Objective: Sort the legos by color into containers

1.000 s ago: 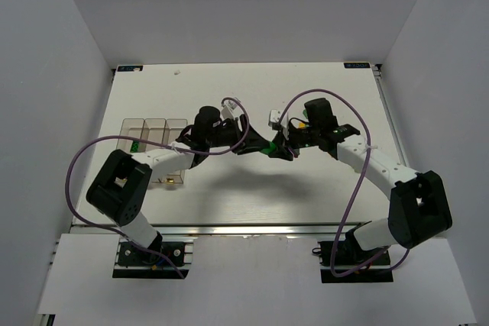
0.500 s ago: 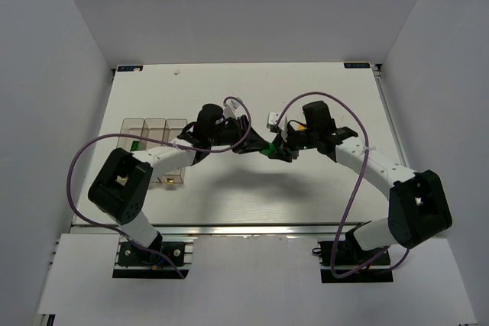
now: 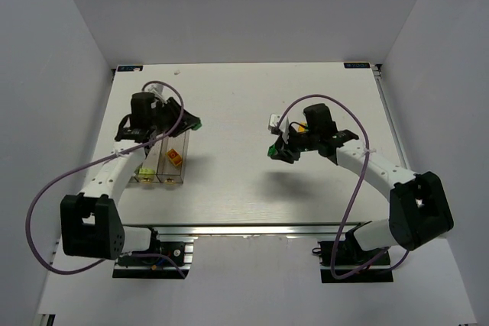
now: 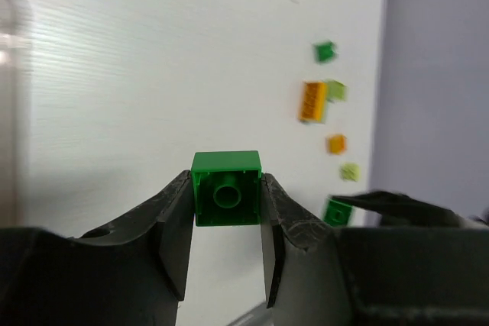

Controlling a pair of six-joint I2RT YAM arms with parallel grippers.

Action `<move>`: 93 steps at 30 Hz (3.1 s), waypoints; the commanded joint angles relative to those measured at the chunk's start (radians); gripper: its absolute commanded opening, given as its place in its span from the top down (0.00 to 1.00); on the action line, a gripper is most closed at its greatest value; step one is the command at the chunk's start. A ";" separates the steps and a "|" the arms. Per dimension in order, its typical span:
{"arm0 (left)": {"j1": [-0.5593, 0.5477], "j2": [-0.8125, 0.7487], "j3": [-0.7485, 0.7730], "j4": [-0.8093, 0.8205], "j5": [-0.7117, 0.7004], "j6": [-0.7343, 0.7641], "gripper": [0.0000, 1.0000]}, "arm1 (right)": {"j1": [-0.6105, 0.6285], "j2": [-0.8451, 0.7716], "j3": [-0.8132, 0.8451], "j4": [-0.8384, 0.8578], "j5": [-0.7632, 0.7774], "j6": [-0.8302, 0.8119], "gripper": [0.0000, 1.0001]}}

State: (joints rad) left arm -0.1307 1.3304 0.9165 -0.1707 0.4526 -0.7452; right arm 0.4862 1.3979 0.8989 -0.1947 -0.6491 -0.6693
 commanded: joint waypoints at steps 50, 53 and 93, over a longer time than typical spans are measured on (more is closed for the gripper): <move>0.410 -0.138 -0.013 -0.343 -0.385 0.024 0.89 | 0.020 -0.033 0.130 0.037 -0.053 0.034 0.93; 0.405 -0.175 -0.053 -0.288 -0.240 -0.003 0.71 | 0.046 -0.004 0.169 0.047 -0.063 0.013 0.93; -0.145 -0.258 -0.262 0.229 0.190 -0.178 0.22 | 0.318 0.257 0.439 0.067 -0.032 0.304 0.83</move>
State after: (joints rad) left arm -0.2546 1.0637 0.6270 0.0525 0.6685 -0.9466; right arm 0.7925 1.6623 1.3033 -0.1299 -0.6888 -0.3489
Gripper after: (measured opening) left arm 0.779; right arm 0.435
